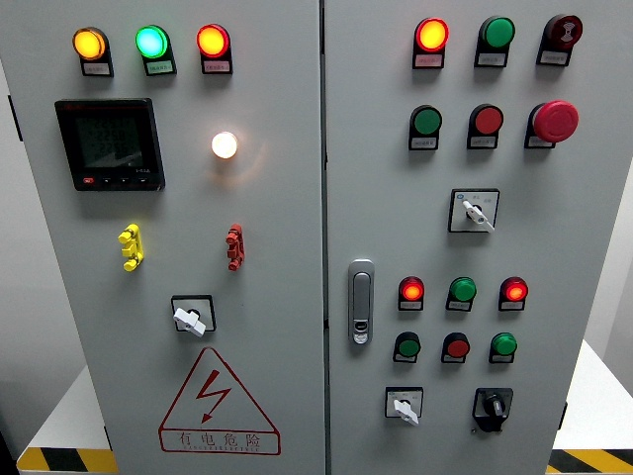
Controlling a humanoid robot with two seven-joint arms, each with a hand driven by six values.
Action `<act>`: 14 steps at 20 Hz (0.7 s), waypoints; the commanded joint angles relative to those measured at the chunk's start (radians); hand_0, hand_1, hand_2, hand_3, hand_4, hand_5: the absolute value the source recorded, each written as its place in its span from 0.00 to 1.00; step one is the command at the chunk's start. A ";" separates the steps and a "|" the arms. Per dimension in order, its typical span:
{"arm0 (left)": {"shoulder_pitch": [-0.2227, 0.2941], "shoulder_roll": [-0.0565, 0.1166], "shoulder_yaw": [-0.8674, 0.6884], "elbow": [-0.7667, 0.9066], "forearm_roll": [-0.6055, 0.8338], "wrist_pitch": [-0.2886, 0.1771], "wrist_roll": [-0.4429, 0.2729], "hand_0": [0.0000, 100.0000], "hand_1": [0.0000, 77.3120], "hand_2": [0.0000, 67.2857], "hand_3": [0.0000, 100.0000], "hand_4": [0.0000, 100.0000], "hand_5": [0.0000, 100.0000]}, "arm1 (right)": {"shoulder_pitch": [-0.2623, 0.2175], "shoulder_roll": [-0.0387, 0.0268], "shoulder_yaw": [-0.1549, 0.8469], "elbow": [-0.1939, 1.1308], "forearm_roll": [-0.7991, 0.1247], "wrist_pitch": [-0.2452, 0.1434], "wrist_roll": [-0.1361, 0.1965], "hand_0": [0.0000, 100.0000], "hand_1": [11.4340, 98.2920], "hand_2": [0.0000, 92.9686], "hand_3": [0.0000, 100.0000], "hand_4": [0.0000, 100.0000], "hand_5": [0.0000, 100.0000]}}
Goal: Trip black knob to open circuit
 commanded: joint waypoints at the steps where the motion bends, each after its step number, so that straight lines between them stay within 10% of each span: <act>1: 0.000 0.000 0.000 0.000 0.000 0.000 0.000 0.00 0.04 0.19 0.21 0.07 0.02 | 0.001 -0.0014 -0.011 0.002 0.001 0.000 -0.002 0.70 0.23 0.03 0.12 0.08 0.07; 9: 0.000 0.000 0.000 0.000 0.000 0.000 0.000 0.00 0.04 0.19 0.21 0.07 0.02 | 0.012 -0.0045 0.055 0.025 -0.049 0.000 -0.006 0.70 0.23 0.03 0.12 0.08 0.07; 14: 0.000 0.000 0.000 0.000 0.000 0.000 0.000 0.00 0.04 0.19 0.21 0.07 0.02 | 0.021 -0.0045 0.426 0.028 -0.435 0.015 -0.069 0.70 0.23 0.03 0.12 0.08 0.07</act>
